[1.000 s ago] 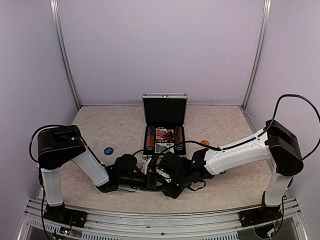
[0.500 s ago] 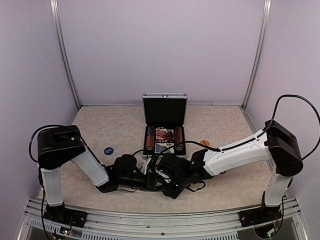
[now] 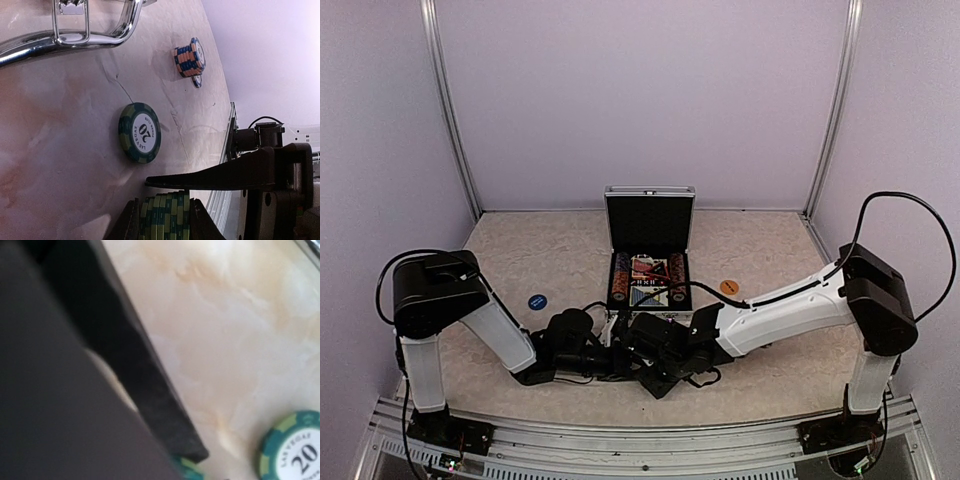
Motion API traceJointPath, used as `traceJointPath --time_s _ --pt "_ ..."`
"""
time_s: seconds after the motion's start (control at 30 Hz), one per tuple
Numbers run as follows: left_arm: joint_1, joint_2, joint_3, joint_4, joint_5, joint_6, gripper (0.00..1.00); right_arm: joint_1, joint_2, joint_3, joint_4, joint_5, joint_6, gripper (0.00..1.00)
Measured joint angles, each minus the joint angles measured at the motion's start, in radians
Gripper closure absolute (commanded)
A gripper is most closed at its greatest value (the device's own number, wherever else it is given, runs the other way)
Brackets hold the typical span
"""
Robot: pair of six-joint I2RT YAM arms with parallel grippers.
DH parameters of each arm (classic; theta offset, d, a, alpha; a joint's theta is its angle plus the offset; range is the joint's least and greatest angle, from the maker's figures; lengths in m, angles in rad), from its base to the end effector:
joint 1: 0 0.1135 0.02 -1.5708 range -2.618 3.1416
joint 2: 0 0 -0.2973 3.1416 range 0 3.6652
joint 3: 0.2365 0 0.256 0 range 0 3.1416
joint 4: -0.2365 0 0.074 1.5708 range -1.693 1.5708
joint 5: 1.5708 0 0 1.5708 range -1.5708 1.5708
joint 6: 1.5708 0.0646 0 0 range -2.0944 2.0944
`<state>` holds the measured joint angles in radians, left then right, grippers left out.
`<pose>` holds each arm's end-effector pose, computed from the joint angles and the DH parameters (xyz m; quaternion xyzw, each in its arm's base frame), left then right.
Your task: Pack up texas hold em set
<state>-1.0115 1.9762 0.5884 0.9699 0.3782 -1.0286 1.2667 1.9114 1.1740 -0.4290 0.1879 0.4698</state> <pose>0.1729 -0.3212 0.0985 0.0954 0.8243 -0.5387 0.1459 0.1307 0.3761 0.1444 -0.3610 0.9062 0.0932 0.1993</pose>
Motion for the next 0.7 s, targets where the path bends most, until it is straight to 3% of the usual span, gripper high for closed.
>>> traceJointPath --time_s 0.47,0.7 --pt "0.000 -0.006 0.000 -0.009 -0.001 -0.013 0.97 0.008 0.001 0.001 0.002 0.026 0.007 0.88" --pt "0.000 -0.007 0.000 -0.009 0.002 0.001 0.88 0.008 -0.010 -0.019 0.027 0.028 -0.002 0.97"
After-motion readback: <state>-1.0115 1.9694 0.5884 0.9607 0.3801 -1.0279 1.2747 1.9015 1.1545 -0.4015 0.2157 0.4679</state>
